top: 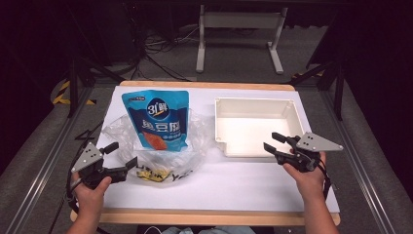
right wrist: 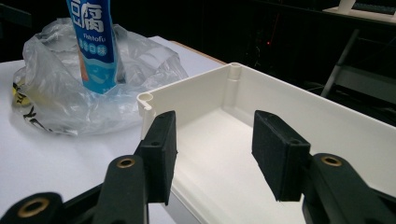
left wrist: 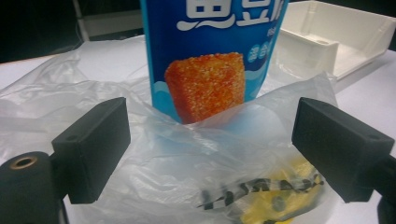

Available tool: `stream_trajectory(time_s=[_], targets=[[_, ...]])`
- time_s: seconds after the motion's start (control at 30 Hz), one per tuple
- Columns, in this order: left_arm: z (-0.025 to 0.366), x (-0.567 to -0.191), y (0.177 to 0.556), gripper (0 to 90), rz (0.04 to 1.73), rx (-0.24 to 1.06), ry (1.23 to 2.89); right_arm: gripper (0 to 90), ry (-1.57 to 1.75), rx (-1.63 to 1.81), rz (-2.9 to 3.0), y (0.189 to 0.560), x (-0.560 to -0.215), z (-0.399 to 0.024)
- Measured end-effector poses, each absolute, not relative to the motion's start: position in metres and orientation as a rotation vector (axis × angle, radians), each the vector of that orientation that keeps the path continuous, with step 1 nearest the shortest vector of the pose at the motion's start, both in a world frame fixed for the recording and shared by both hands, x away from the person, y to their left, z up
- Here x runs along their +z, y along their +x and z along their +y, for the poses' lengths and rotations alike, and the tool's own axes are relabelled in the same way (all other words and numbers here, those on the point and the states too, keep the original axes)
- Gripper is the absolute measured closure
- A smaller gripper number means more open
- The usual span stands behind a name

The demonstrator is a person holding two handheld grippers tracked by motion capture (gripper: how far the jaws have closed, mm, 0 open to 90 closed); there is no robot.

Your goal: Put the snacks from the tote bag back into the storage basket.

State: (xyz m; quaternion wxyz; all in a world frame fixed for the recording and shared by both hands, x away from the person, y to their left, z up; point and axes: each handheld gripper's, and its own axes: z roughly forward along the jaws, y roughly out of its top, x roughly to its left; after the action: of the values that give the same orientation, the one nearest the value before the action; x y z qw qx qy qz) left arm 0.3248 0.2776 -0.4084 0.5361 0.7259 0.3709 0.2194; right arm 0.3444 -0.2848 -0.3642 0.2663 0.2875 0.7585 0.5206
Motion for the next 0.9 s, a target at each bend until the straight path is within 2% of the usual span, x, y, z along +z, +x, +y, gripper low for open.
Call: stream_trajectory(time_s=[0.27,0.43,0.67,0.9], targets=[[0.275,-0.405,0.316,12.3,0.857,0.589,1.756,48.2,0.775,1.398,2.066,0.347,-0.365,-0.282],[0.282,-0.406,0.318,11.9,0.877,0.528,1.711,47.9,0.791,1.419,2.050,0.346,-0.363,-0.284],[0.280,-0.406,0.317,11.6,0.865,0.526,1.721,47.7,0.780,1.417,2.058,0.346,-0.359,-0.281],[0.280,-0.406,0.318,11.3,0.866,0.533,1.724,46.1,0.720,1.451,2.083,0.351,-0.338,-0.271]])
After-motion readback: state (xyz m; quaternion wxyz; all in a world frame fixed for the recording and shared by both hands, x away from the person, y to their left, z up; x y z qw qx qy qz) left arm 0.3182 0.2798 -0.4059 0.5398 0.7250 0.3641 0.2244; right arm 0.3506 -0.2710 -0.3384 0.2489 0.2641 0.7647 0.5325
